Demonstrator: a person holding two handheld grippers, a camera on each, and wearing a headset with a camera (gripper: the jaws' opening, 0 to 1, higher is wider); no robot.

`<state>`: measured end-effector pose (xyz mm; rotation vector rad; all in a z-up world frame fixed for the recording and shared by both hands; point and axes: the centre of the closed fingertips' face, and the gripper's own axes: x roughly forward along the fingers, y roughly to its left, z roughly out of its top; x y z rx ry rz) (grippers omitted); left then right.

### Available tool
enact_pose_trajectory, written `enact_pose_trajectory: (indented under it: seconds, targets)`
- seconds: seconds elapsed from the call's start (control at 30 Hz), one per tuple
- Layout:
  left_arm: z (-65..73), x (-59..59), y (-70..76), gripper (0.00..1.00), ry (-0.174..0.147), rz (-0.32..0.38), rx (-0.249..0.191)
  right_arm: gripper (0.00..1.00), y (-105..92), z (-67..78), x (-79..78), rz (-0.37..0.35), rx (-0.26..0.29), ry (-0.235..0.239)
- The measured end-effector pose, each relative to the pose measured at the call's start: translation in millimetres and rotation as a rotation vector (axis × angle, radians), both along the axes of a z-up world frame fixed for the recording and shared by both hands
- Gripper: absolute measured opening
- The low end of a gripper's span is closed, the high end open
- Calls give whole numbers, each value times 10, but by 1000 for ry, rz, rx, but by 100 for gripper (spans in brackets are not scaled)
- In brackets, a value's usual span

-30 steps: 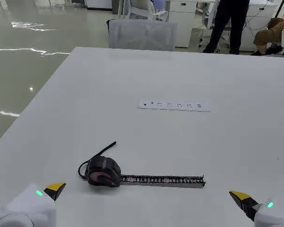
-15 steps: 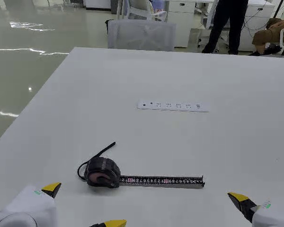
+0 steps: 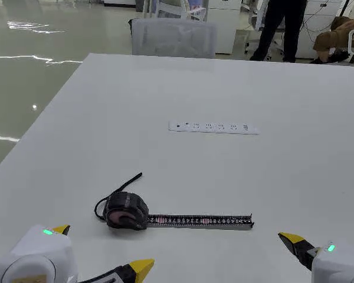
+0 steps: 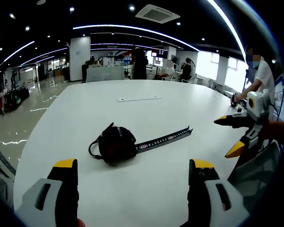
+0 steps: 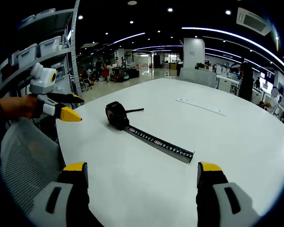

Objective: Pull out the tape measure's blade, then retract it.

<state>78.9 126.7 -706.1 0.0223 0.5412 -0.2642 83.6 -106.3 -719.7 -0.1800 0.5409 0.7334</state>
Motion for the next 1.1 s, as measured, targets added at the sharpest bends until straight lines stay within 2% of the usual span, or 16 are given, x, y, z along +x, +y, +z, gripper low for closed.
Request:
enact_pose_trajectory:
  seconds: [0.13, 0.2, 0.23, 0.43, 0.6, 0.67, 0.77, 0.9, 1.03, 1.1]
  targets:
    - [-14, 40, 17, 95, 4, 23, -5, 97, 8, -42, 26, 26, -7, 7]
    - [8, 64, 35, 95, -4, 48, 7, 96, 13, -50, 32, 37, -7, 10]
    - [2, 83, 50, 95, -9, 50, 13, 96, 16, -57, 37, 42, -4, 11]
    - [-74, 165, 63, 94, 5, 57, 28, 94, 24, -123, 88, 74, -11, 17]
    - [-93, 237, 64, 94, -1, 71, 26, 92, 9, -168, 149, 97, -10, 17]
    - [-130, 255, 57, 94, 16, 74, 9, 92, 12, -178, 161, 115, -8, 24]
    - [-165, 303, 62, 93, 28, 74, 7, 91, 5, -202, 181, 151, -14, 24]
    - [-177, 373, 66, 93, 37, 86, 9, 89, -16, -253, 208, 196, -37, 29]
    - [-210, 447, 51, 92, 46, 95, 20, 86, -13, -243, 247, 246, -52, 21]
    - [-221, 480, 45, 92, 50, 101, 17, 85, -8, -258, 280, 280, -41, 21]
